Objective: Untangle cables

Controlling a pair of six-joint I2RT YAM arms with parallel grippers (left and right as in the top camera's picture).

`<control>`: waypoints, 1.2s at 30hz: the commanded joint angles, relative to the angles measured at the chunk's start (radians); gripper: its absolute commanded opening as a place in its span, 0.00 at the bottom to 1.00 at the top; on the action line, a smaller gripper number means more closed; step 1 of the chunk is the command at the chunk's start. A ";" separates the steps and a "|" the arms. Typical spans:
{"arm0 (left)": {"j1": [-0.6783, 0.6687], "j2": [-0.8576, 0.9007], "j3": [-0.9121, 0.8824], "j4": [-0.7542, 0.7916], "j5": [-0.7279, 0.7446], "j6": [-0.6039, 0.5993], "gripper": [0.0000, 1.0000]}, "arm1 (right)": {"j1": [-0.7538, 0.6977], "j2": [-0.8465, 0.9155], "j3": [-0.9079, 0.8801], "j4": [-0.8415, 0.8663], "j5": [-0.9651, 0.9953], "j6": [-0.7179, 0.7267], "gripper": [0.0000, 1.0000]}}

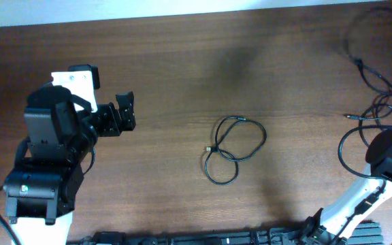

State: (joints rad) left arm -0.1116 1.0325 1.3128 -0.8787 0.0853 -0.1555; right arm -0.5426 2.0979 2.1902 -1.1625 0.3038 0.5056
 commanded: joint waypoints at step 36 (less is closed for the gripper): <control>0.005 0.002 0.003 0.001 -0.004 -0.012 0.99 | 0.938 -0.053 -0.590 -0.239 -0.471 -0.597 0.93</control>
State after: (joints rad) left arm -0.1116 1.0328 1.3128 -0.8787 0.0853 -0.1551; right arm 0.3630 2.0899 1.6405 -1.4071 -0.1909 -0.1394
